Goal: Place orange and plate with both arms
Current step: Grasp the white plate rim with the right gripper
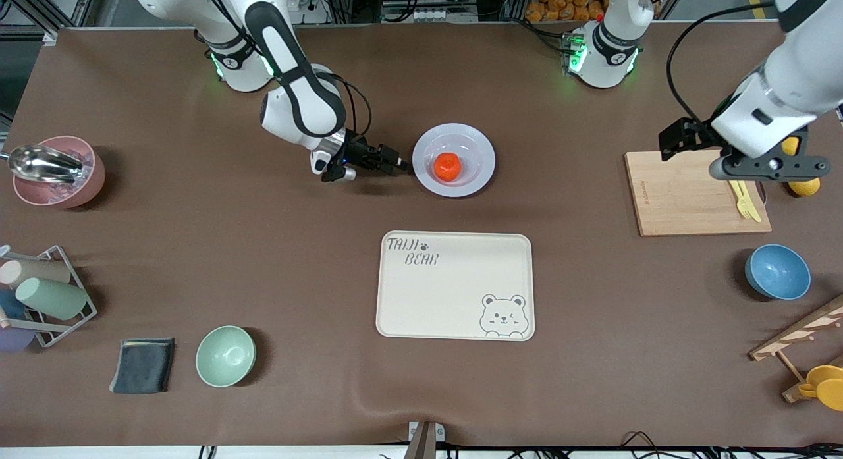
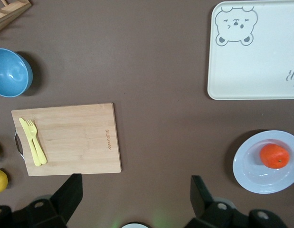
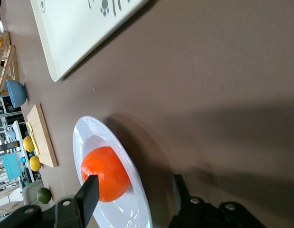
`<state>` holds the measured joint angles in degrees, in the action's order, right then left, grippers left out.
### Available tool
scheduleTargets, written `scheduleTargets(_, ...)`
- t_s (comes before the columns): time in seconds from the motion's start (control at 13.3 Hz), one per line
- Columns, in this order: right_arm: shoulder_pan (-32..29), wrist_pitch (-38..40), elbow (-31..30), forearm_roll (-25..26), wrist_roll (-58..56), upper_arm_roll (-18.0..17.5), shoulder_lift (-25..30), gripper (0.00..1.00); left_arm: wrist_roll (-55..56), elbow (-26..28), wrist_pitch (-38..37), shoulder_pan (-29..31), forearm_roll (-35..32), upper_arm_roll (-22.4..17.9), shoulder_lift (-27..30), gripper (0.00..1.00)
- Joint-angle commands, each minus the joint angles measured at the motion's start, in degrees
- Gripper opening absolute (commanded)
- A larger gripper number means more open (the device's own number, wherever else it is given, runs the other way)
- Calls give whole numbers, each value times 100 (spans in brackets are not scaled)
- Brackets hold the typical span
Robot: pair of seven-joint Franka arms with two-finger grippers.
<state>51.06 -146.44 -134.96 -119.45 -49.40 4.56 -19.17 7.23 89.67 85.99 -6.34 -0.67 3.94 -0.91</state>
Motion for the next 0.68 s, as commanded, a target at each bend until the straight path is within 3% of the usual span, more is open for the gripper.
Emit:
scheduleTargets(0.0, 316, -104, 4, -699, -568, 63, -113, 67, -117, -186, -179, 28, 129, -34, 29, 100)
scheduleTargets(0.3, 632, -104, 83, -1431, -975, 71, -245, 49, -143, -178, -170, 19, 94, -16, 12, 100)
scheduleTargets(0.45, 642, -113, 110, -1458, -975, 63, -254, 41, -65, -186, -118, 211, 164, -43, -6, 100)
scheduleTargets(0.6, 659, -104, 162, -1485, -975, 63, -324, 41, -38, -178, -38, 256, 234, 1, 12, 100)
